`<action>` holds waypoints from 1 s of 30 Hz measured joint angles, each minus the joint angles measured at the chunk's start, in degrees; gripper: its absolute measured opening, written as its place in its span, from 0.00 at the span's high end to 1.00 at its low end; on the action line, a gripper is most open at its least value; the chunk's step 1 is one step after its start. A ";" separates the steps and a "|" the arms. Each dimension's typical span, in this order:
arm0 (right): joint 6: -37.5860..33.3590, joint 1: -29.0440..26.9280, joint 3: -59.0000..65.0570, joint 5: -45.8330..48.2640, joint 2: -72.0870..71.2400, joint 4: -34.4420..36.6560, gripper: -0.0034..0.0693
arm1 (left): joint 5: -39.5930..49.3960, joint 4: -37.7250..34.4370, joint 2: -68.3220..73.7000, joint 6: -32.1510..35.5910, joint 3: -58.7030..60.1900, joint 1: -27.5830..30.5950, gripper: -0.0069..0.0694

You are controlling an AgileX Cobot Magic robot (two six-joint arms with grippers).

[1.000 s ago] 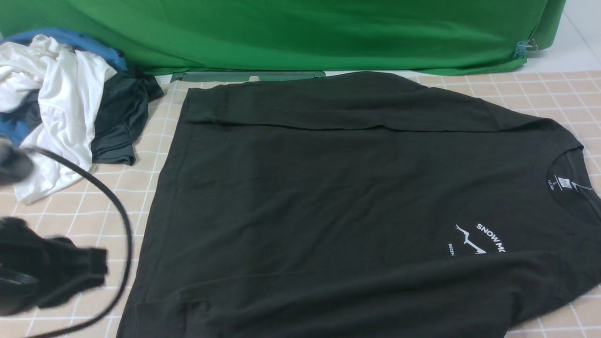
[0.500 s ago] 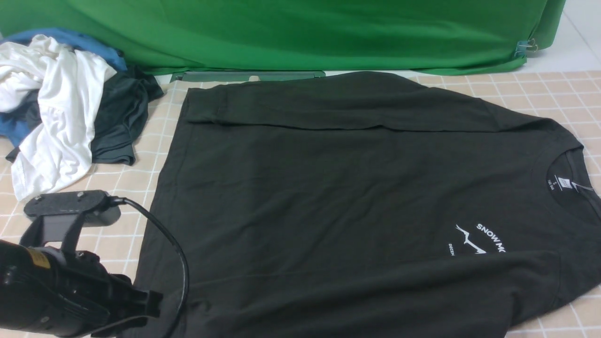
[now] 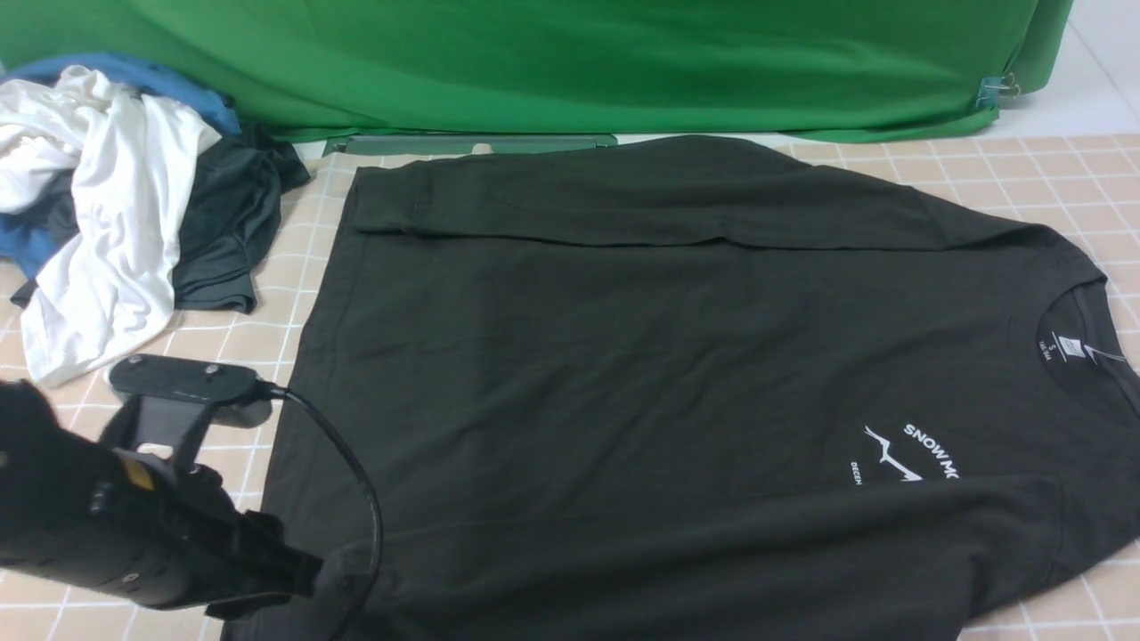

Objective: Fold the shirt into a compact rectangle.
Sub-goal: 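Grasp the left edge of the dark T-shirt lying flat on the table, then fold the left side of the black T-shirt inward over its body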

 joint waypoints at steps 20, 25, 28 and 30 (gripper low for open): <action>-0.03 0.00 -0.06 0.00 0.00 0.16 0.88 | -5.01 0.46 12.44 0.86 -1.07 -0.25 0.83; -0.03 0.00 -0.06 0.00 0.00 0.20 0.87 | 2.70 2.01 12.63 -0.19 -4.13 -2.41 0.86; -0.03 0.00 -0.06 0.00 0.00 0.20 0.87 | 8.35 3.89 10.60 -1.92 -6.79 -4.38 0.86; -0.03 0.00 -0.10 0.00 0.00 0.20 0.86 | 10.92 5.07 8.46 -3.03 -8.50 -5.49 0.86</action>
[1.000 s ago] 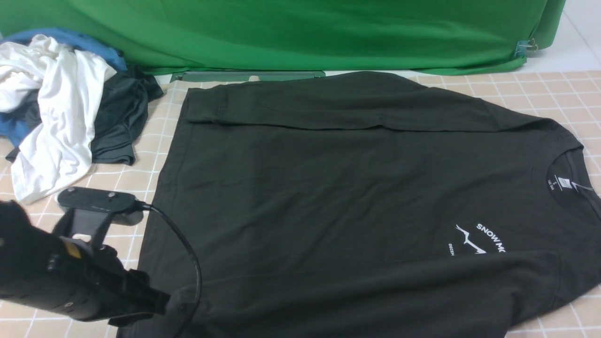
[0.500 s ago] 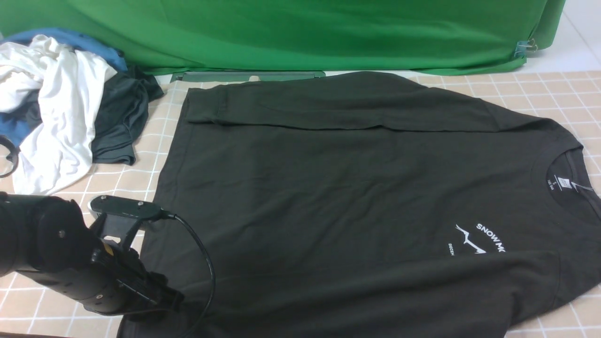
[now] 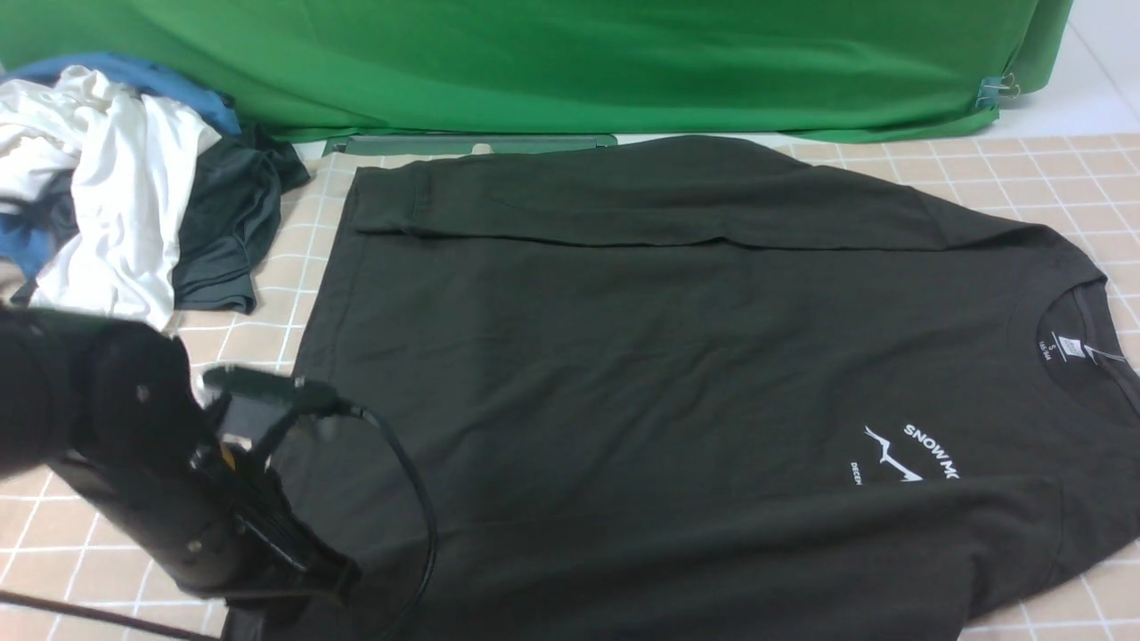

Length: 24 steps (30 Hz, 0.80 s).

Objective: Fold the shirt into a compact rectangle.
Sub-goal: 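Fold the left side of the black T-shirt inward over its body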

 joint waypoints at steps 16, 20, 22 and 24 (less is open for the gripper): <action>-0.04 0.00 0.00 -0.28 0.00 0.02 0.85 | 7.36 8.11 -3.48 -5.42 -19.16 -0.79 0.86; -0.04 0.00 0.00 -0.28 0.00 0.02 0.85 | 6.18 11.33 -0.62 -5.66 -21.77 -0.79 0.86; -0.04 0.00 0.00 -0.28 0.00 0.02 0.84 | 4.98 13.06 1.17 -5.92 -22.91 -0.79 0.86; -0.04 0.00 0.00 -0.28 0.00 0.02 0.84 | 3.15 15.26 3.93 -6.60 -24.28 -0.79 0.86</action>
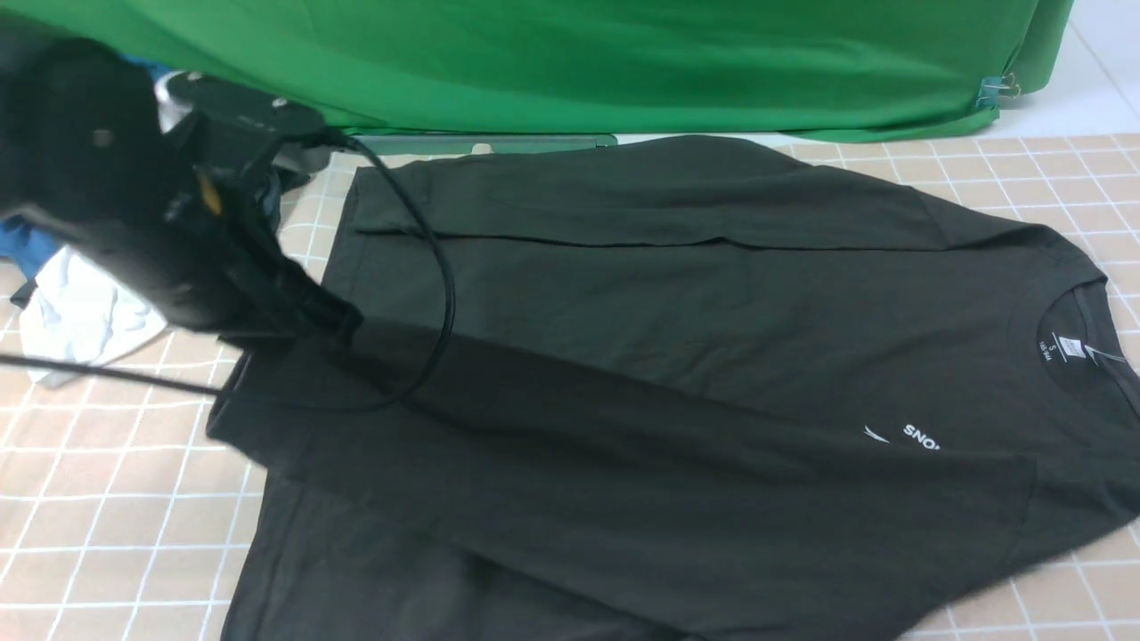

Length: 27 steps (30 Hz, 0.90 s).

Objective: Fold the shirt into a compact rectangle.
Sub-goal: 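Fold the left side of the black T-shirt inward over its body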

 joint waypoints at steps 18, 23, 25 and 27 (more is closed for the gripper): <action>0.06 0.00 0.00 0.11 0.00 0.16 0.83 | -5.50 10.94 17.92 -7.32 -8.73 0.00 0.86; 0.06 0.00 0.00 0.17 0.00 0.16 0.82 | -9.00 13.33 19.30 -12.33 -8.90 0.00 0.85; 0.06 0.00 0.00 0.17 0.00 0.16 0.81 | -10.74 14.61 19.28 -12.93 -8.98 0.00 0.81; 0.06 0.00 0.00 0.17 0.00 0.16 0.81 | -11.95 15.66 19.28 -13.38 -9.10 0.00 0.75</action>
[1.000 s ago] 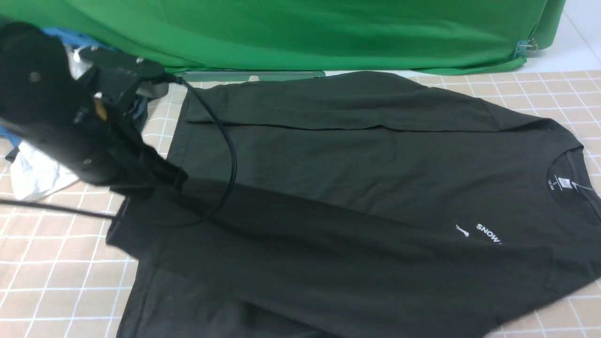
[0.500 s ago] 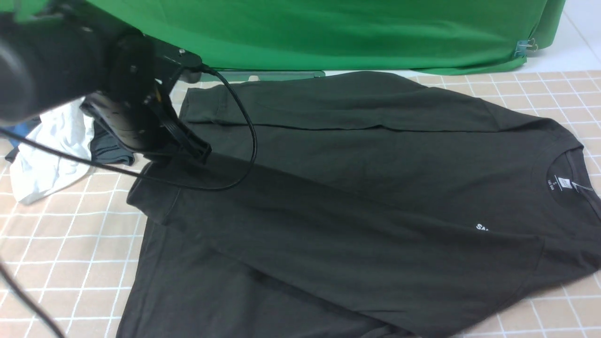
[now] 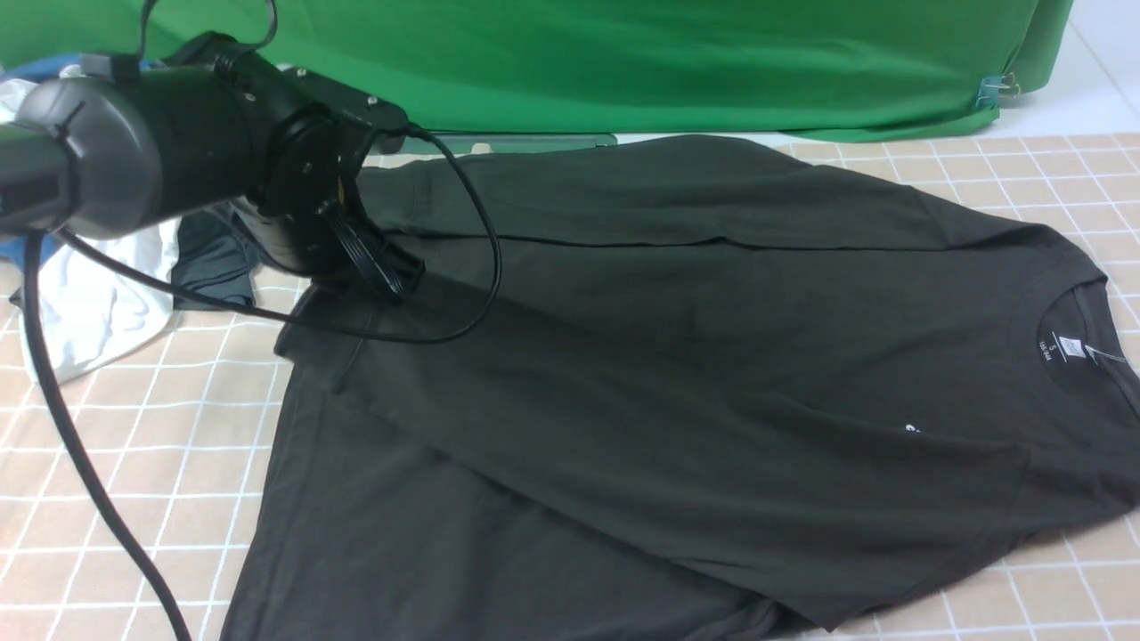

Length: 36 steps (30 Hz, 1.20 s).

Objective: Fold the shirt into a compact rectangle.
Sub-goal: 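Fold the left side of the black T-shirt inward over its body, then grab the top left corner of the dark shirt with the left gripper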

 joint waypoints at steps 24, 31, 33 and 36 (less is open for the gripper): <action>0.00 0.00 0.00 0.36 0.00 0.21 0.78 | 0.22 -25.55 17.14 4.57 -29.33 12.05 0.36; 0.00 0.00 0.00 0.43 0.00 0.21 0.78 | -0.83 -25.02 25.14 4.85 -33.85 12.60 0.36; 0.00 0.00 0.00 0.43 0.00 0.21 0.77 | -1.95 -25.79 27.25 4.85 -34.12 12.60 0.36; 0.00 0.00 0.00 0.43 0.00 0.21 0.77 | -2.73 -27.71 28.56 4.85 -34.16 12.60 0.36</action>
